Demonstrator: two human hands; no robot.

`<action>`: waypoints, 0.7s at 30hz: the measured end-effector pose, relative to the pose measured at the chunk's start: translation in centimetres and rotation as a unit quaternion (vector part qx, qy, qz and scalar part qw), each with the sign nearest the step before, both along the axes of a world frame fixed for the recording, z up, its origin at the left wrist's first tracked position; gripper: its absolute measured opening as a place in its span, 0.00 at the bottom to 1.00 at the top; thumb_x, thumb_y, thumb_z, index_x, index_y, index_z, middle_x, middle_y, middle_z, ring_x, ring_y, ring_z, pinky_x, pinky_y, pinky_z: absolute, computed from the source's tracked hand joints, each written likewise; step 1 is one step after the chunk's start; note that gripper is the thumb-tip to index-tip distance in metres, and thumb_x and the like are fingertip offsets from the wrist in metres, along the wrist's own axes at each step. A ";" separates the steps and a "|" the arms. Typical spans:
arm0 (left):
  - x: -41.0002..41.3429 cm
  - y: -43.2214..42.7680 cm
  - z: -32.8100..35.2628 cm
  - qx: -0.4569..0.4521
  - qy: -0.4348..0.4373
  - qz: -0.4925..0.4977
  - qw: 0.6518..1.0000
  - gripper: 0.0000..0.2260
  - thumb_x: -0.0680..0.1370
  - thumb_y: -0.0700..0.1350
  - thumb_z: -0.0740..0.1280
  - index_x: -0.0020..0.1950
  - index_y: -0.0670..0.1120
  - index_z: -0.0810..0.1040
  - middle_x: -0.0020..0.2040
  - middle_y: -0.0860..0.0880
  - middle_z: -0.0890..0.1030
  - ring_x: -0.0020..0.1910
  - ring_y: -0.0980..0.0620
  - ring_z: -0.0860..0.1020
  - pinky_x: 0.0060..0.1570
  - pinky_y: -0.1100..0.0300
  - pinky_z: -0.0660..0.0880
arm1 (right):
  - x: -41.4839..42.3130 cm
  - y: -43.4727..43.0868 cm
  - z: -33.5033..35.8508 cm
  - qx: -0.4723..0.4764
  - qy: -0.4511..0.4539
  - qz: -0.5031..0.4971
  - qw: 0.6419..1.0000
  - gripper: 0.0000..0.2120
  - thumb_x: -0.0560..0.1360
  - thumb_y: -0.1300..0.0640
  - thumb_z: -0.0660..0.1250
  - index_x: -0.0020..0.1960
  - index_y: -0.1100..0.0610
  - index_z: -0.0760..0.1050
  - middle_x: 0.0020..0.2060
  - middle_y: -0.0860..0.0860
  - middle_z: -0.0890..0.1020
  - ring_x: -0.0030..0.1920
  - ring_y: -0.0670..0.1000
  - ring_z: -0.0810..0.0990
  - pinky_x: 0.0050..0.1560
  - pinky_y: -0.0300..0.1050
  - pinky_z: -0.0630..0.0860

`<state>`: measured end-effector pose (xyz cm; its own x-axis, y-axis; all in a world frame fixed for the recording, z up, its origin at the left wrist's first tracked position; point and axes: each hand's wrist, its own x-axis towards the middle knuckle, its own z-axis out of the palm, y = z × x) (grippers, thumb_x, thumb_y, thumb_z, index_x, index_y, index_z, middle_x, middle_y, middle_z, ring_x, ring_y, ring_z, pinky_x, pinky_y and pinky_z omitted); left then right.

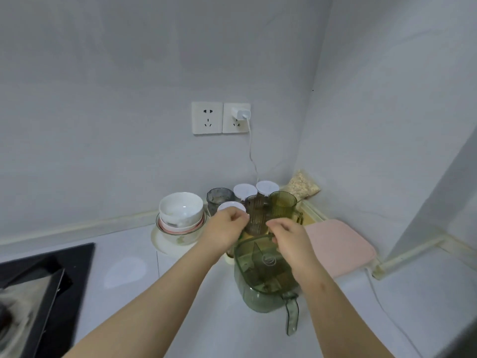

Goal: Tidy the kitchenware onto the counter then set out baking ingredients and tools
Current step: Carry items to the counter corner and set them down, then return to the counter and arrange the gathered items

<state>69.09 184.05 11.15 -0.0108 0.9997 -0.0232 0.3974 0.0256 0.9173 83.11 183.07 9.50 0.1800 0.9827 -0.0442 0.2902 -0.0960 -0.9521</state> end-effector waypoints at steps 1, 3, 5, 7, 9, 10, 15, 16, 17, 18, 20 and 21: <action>-0.4 -0.7 -0.3 0.000 -0.004 0.001 1.000 0.06 0.78 0.45 0.62 0.43 0.49 0.76 0.42 0.52 0.77 0.46 0.51 0.74 0.51 0.58 0.71 | -0.4 -0.9 -0.3 -0.010 0.004 -0.002 1.000 0.07 0.78 0.55 0.60 0.49 0.51 0.77 0.42 0.46 0.78 0.47 0.50 0.76 0.47 0.44 0.73; -1.3 -2.6 -0.8 0.004 -0.023 0.007 1.000 0.06 0.78 0.43 0.62 0.44 0.47 0.77 0.40 0.52 0.77 0.44 0.51 0.75 0.48 0.59 0.71 | -1.4 -2.8 -1.0 -0.011 0.014 -0.008 1.000 0.07 0.77 0.55 0.61 0.45 0.49 0.77 0.39 0.46 0.78 0.46 0.51 0.77 0.51 0.48 0.74; -1.8 -4.4 -1.3 -0.002 -0.052 0.018 0.998 0.06 0.78 0.42 0.62 0.42 0.47 0.76 0.39 0.51 0.77 0.43 0.52 0.75 0.42 0.62 0.70 | -2.2 -4.2 -1.4 -0.009 0.023 -0.006 1.000 0.07 0.77 0.56 0.62 0.43 0.50 0.77 0.40 0.47 0.79 0.47 0.51 0.78 0.54 0.48 0.74; -2.4 -6.5 -1.9 -0.010 -0.063 0.035 0.997 0.07 0.78 0.42 0.62 0.41 0.49 0.76 0.40 0.50 0.78 0.43 0.52 0.75 0.40 0.63 0.69 | -3.0 -5.8 -1.9 -0.015 0.032 0.002 0.999 0.07 0.77 0.57 0.62 0.43 0.50 0.77 0.41 0.47 0.79 0.47 0.51 0.77 0.52 0.46 0.73; -3.1 -8.8 -2.2 -0.018 -0.070 0.051 0.996 0.07 0.78 0.43 0.62 0.40 0.50 0.76 0.42 0.49 0.78 0.44 0.52 0.76 0.40 0.63 0.69 | -3.9 -7.2 -2.2 -0.021 0.041 0.023 0.999 0.06 0.77 0.58 0.62 0.44 0.53 0.77 0.40 0.48 0.79 0.44 0.50 0.76 0.47 0.43 0.72; -3.6 -10.2 -2.2 -0.020 -0.072 0.067 0.995 0.07 0.78 0.43 0.62 0.41 0.50 0.75 0.43 0.49 0.79 0.44 0.52 0.77 0.39 0.63 0.69 | -4.6 -8.3 -2.1 -0.027 0.051 0.039 0.998 0.06 0.77 0.58 0.62 0.46 0.55 0.78 0.39 0.48 0.79 0.42 0.50 0.75 0.44 0.42 0.71; -5.8 -17.1 -3.1 -0.023 -0.083 0.155 0.984 0.05 0.78 0.44 0.62 0.45 0.49 0.77 0.43 0.50 0.79 0.45 0.52 0.77 0.41 0.63 0.70 | -7.4 -13.8 -2.6 -0.049 0.061 0.140 0.987 0.07 0.77 0.59 0.61 0.43 0.52 0.76 0.38 0.48 0.77 0.38 0.47 0.74 0.37 0.39 0.69; -6.2 -18.4 -3.4 -0.026 -0.083 0.170 0.981 0.05 0.78 0.44 0.61 0.47 0.48 0.77 0.44 0.50 0.79 0.45 0.52 0.77 0.41 0.63 0.70 | -7.7 -14.8 -2.9 -0.049 0.060 0.155 0.985 0.08 0.77 0.58 0.61 0.42 0.51 0.76 0.38 0.47 0.78 0.38 0.47 0.74 0.38 0.39 0.70; -6.6 -19.9 -3.8 -0.031 -0.084 0.186 0.978 0.06 0.78 0.43 0.61 0.48 0.48 0.77 0.44 0.50 0.79 0.45 0.52 0.77 0.41 0.64 0.71 | -8.2 -16.0 -3.2 -0.056 0.055 0.168 0.983 0.08 0.77 0.58 0.61 0.41 0.50 0.76 0.39 0.46 0.78 0.39 0.47 0.75 0.39 0.39 0.70; -7.0 -21.2 -4.2 -0.038 -0.084 0.200 0.975 0.06 0.78 0.43 0.61 0.49 0.48 0.77 0.45 0.50 0.79 0.45 0.52 0.78 0.41 0.64 0.71 | -8.6 -17.0 -3.7 -0.063 0.053 0.179 0.981 0.08 0.77 0.58 0.61 0.41 0.49 0.76 0.40 0.46 0.79 0.40 0.47 0.76 0.40 0.40 0.71; -8.4 -24.3 -4.9 -0.048 -0.088 0.235 0.967 0.06 0.78 0.43 0.61 0.49 0.48 0.78 0.46 0.49 0.80 0.45 0.53 0.78 0.40 0.63 0.71 | -9.9 -19.5 -4.4 -0.086 0.047 0.212 0.972 0.08 0.77 0.57 0.61 0.42 0.50 0.76 0.42 0.47 0.79 0.42 0.48 0.77 0.42 0.41 0.72; -9.0 -25.3 -5.3 -0.051 -0.093 0.248 0.963 0.06 0.78 0.43 0.61 0.48 0.49 0.78 0.46 0.49 0.81 0.45 0.53 0.78 0.41 0.63 0.71 | -10.4 -20.2 -4.7 -0.095 0.048 0.227 0.968 0.07 0.77 0.57 0.61 0.43 0.51 0.76 0.43 0.48 0.79 0.43 0.48 0.77 0.42 0.41 0.72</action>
